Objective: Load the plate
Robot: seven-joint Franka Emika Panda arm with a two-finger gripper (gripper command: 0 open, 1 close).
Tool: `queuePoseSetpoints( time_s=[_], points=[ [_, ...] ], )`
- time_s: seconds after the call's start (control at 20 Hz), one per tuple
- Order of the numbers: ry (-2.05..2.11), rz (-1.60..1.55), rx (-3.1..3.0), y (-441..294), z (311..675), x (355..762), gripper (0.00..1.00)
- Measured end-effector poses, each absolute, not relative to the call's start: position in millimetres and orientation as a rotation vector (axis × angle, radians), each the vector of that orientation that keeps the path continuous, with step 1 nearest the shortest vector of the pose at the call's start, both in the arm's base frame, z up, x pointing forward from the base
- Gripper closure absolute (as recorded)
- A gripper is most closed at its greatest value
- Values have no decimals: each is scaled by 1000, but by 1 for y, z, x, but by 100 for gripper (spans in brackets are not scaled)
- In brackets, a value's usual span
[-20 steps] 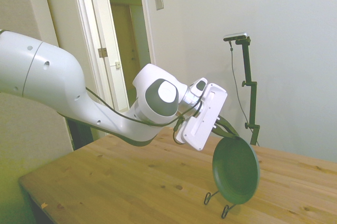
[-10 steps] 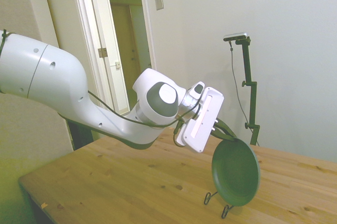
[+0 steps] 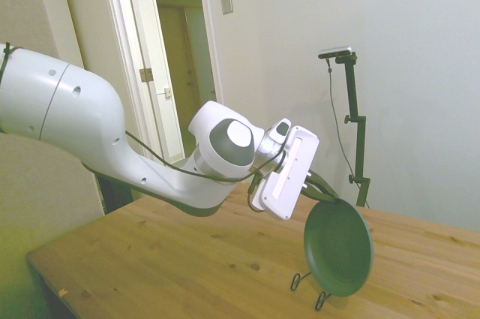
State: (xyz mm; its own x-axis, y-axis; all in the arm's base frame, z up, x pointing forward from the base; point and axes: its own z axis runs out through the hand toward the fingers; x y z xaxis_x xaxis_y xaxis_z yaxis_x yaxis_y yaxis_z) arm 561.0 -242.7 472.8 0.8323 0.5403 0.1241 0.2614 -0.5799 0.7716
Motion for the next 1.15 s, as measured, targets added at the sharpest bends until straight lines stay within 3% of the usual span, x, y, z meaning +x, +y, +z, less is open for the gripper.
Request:
queuePoseSetpoints(
  time_s=[0.75,1.15],
  points=[
    [561,488,2208,-236,496,540,0],
    [665,461,2462,-159,505,520,0]
  ],
)
